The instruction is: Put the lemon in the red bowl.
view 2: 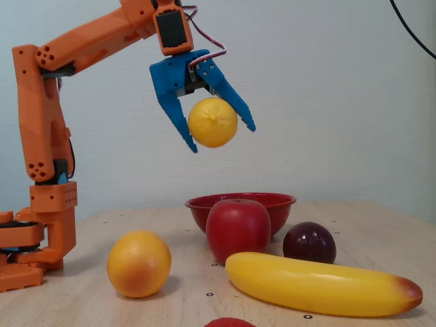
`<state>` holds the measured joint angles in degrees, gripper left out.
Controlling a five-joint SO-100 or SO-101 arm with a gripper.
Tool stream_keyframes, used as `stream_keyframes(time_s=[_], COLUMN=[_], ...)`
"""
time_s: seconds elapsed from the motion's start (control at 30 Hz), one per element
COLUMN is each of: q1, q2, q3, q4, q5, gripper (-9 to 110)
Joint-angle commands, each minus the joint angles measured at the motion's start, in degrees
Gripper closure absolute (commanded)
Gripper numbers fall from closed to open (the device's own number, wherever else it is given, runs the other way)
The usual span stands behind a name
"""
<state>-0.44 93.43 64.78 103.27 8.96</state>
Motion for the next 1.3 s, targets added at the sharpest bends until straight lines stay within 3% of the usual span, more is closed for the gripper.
stream_keyframes(time_s=[0.0, 0.4, 0.9, 1.27], q1=[7.47, 29.88, 36.47, 36.47], q2=[6.15, 5.54, -2.99, -11.07], q3=[-2.29, 4.22, 19.78, 30.67], q4=[2.81, -15.21, -39.46, -65.39], q5=[-5.63, -13.18, -7.38, 5.8], gripper=[101, 101, 101, 101])
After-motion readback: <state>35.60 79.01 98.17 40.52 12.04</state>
